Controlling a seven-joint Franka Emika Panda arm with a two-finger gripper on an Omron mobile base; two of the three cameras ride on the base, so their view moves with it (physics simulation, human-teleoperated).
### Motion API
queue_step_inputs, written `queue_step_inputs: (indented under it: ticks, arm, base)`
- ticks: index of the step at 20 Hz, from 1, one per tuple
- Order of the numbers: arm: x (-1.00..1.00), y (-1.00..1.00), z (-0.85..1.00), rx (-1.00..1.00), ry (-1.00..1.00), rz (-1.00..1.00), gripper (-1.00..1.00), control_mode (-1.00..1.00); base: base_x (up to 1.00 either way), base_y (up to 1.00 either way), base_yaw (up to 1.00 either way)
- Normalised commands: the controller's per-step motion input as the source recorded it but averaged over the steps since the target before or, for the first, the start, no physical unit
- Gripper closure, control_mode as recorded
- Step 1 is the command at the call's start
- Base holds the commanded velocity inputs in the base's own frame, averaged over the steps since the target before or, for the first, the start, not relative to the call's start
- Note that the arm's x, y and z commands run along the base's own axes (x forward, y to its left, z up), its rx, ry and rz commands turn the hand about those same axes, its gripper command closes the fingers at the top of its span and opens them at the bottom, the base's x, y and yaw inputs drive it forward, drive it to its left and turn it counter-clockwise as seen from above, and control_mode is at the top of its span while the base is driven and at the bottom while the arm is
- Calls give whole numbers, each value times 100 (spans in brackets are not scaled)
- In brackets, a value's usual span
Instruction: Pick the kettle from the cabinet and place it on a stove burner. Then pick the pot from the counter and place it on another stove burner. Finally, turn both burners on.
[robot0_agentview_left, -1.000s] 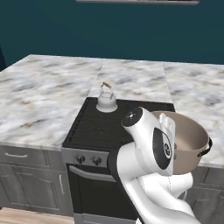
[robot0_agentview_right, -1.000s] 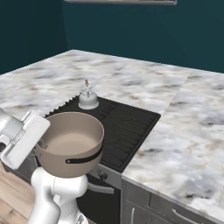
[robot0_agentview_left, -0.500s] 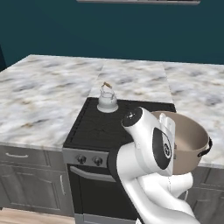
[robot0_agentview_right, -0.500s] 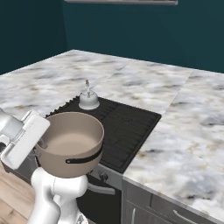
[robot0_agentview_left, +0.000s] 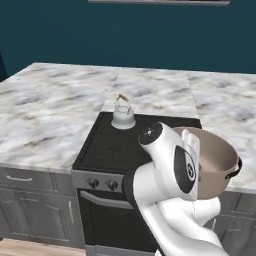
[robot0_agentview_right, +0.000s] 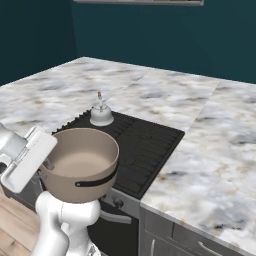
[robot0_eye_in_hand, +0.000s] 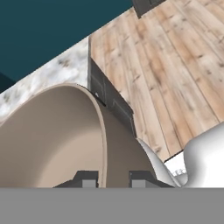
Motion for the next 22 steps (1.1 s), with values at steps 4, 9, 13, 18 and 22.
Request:
queue_step_inputs:
  ticks: [4,9,13,18,22]
  arm:
    - [13,1,0,0,0,0,100,-100]
    - [0,0,0,0,0,0,100,-100]
    - [35,14,0,0,0,0,100,-100]
    - [50,31,0,-3,0,0,100,-100]
    - [24,30,-1,-3,0,4,100,-100]
  base:
    - [0,0,0]
    - [0,0,0]
    - [0,0,0]
    - [0,0,0]
    - [0,0,0]
